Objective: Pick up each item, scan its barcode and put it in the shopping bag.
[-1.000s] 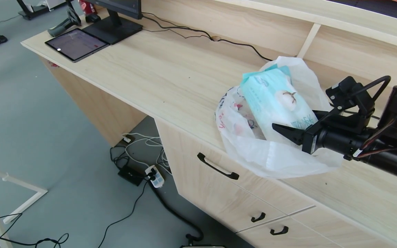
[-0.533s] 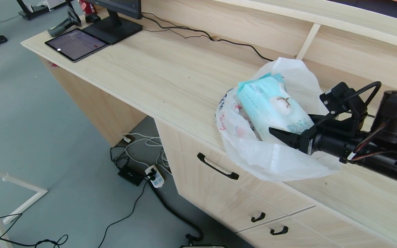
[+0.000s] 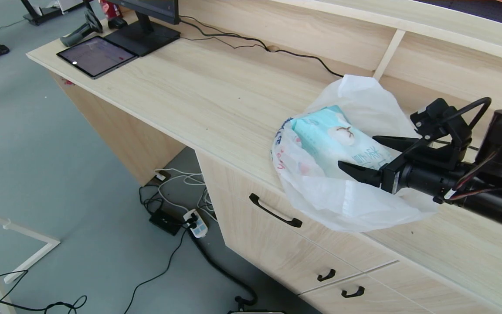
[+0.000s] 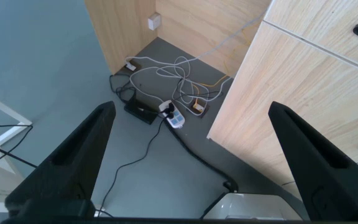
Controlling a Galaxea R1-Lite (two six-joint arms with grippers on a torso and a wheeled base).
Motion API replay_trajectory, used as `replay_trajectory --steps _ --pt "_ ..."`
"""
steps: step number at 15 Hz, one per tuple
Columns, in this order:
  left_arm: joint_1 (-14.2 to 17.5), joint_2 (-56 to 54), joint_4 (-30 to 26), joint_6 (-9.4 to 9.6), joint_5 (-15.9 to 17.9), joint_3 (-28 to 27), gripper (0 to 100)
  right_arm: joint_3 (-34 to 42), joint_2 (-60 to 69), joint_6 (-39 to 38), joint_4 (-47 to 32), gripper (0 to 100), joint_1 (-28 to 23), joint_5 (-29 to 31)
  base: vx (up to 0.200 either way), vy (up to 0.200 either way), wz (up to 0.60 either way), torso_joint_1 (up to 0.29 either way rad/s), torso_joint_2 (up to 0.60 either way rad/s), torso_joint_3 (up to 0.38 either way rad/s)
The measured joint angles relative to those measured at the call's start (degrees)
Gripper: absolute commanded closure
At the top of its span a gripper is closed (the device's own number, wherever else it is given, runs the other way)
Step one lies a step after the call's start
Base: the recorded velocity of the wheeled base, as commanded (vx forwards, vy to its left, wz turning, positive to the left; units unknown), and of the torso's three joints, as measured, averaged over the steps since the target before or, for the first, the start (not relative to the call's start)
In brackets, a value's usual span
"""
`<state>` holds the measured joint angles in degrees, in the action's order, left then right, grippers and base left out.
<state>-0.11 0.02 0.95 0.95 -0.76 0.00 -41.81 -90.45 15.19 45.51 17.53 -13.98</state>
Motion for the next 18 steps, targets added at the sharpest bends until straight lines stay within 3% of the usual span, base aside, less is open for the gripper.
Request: replay_trajectory --steps 9,18 --pt "0.0 0.0 0.0 0.09 0.0 0.0 0 -6.0 5.2 -6.5 1.9 0 0.0 -1.7 0.0 0.0 0.0 0.0 0.0 0.0" --pt "0.0 0.0 0.0 0.05 0.0 0.0 0 -5.3 5.2 -6.8 2.9 0 -0.4 -3.8 0.0 0.0 -0.6 0.002 0.0 0.003"
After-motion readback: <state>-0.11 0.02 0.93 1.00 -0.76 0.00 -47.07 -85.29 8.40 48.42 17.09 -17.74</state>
